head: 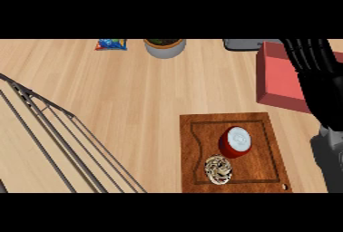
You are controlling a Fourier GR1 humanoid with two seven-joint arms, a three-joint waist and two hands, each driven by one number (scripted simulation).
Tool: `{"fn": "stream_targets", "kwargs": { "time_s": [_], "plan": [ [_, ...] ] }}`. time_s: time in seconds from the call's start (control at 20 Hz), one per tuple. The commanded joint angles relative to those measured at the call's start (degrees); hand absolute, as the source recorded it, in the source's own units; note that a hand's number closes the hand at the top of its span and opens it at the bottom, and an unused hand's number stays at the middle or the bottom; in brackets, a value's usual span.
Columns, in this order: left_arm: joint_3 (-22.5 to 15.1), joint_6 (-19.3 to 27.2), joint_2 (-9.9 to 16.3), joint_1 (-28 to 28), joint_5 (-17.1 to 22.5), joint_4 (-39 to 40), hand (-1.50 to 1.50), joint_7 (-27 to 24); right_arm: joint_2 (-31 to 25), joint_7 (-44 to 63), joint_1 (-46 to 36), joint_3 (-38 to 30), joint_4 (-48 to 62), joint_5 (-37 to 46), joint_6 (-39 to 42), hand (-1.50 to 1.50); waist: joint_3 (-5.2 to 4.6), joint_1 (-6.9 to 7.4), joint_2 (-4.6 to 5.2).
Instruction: Pick the can from the cutting board and place it in the cardboard box
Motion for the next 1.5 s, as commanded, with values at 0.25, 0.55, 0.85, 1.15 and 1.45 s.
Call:
{"fn": "stream_targets", "kwargs": {
  "time_s": [0.25,0.55,0.85,1.15,1.45],
  "plan": [
    [-2.30,4.63,-0.83,-3.41,2.67,-16.38,0.00,6.11,6.73,11.36,15.27,-4.46,11.21,8.00,-19.90,-1.50,-1.47,-10.72,-0.84],
    [-0.29,6.88,0.85,8.20,1.75,-22.82,0.00,3.14,-3.20,12.32,21.20,-0.69,14.34,26.45,-23.51,-1.50,-3.08,-15.11,-0.77],
    [-0.70,3.71,2.81,14.29,0.06,-25.23,0.00,-1.68,-6.90,17.16,22.73,5.14,13.15,40.76,-27.28,-1.50,-3.64,-15.95,-1.47],
    [-0.70,1.36,3.43,16.14,-0.18,-25.51,0.00,-4.82,-6.02,26.69,23.18,10.61,10.90,48.41,-25.37,-1.50,-3.45,-15.66,-1.86],
    [-1.48,-2.08,3.92,16.58,-0.15,-24.27,0.00,-7.28,-0.62,37.62,22.94,17.11,8.09,52.06,-21.17,-1.50,-3.21,-14.37,-1.56]
  ]
}}
